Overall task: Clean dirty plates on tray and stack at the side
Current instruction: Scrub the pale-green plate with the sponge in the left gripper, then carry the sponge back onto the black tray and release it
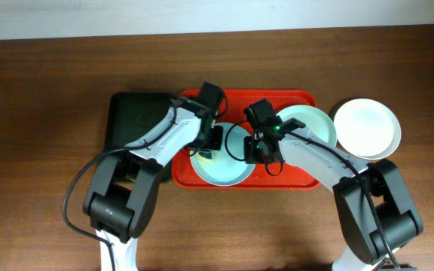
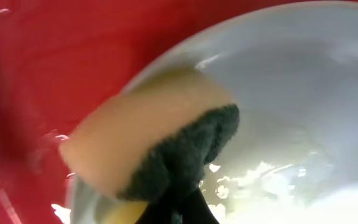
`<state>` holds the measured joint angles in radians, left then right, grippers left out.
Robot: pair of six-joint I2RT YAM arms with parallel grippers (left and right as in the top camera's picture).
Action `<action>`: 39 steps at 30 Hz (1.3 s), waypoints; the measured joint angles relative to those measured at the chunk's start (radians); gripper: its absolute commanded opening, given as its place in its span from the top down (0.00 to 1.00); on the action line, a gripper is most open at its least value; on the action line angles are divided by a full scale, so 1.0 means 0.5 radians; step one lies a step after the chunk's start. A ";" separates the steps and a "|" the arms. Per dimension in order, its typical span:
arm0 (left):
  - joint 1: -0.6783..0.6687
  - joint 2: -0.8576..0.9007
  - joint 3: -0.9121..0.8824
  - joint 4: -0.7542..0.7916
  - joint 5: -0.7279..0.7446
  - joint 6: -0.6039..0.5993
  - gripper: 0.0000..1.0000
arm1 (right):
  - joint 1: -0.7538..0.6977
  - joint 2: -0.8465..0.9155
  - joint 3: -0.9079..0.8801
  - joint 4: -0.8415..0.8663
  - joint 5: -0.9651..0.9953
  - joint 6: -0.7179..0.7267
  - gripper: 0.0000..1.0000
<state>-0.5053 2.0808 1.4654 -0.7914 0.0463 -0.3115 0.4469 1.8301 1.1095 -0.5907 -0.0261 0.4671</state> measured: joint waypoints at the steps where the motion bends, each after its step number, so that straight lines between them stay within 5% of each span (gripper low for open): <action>1: -0.025 0.002 0.000 0.025 -0.005 0.000 1.00 | 0.000 -0.001 0.000 0.000 0.000 0.000 0.96; 20: -0.124 0.011 0.054 -0.058 0.253 0.011 1.00 | 0.000 0.000 0.000 0.002 -0.004 0.001 0.96; 22: -0.046 0.004 0.108 -0.169 0.251 0.018 1.00 | 0.001 0.000 0.000 0.004 -0.010 0.001 0.93; 27: 0.257 -0.198 0.234 -0.306 0.137 0.042 1.00 | 0.002 0.003 -0.002 0.001 -0.021 -0.007 0.66; 39: 0.827 -0.369 0.223 -0.496 -0.085 0.135 1.00 | 0.002 0.011 -0.004 0.002 -0.027 -0.008 0.65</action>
<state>-0.0917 1.8965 1.5768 -1.0393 0.0036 -0.2440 0.4480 1.8355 1.1076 -0.5896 -0.0395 0.4629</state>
